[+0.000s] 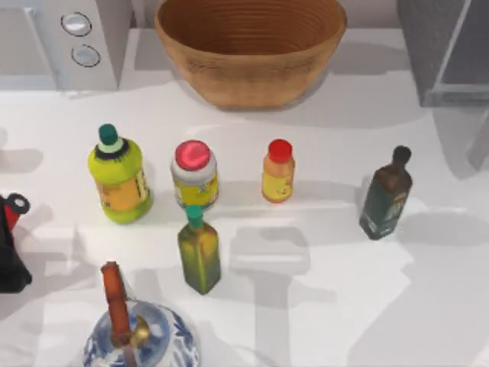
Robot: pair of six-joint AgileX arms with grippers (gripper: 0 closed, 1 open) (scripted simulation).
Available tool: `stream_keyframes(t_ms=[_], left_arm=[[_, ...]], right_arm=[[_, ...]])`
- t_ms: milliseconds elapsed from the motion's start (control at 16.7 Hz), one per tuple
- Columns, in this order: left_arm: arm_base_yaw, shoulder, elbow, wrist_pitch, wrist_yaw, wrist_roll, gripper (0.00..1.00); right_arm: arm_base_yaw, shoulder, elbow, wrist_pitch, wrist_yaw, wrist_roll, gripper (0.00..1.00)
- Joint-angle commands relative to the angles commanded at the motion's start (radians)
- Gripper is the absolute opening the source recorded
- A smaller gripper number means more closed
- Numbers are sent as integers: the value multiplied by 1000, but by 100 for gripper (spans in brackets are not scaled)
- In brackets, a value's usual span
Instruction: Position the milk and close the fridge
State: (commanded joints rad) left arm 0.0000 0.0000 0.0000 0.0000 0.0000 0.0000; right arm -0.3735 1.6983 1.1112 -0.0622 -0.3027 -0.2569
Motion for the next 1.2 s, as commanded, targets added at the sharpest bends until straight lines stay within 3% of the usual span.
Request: stream_keyframes(t_ms=[240, 420, 840, 1200], left_arm=[[0, 0, 0, 0, 0, 0, 100], [0, 0, 0, 0, 0, 0, 100], [0, 0, 0, 0, 0, 0, 100], [0, 0, 0, 0, 0, 0, 100]], right_arm=[[246, -33, -80, 67, 163, 170, 100], [332, -69, -124, 122, 248, 236, 100], [325, -54, -119, 122, 261, 237, 100], [326, 86, 50, 87, 263, 238, 100]])
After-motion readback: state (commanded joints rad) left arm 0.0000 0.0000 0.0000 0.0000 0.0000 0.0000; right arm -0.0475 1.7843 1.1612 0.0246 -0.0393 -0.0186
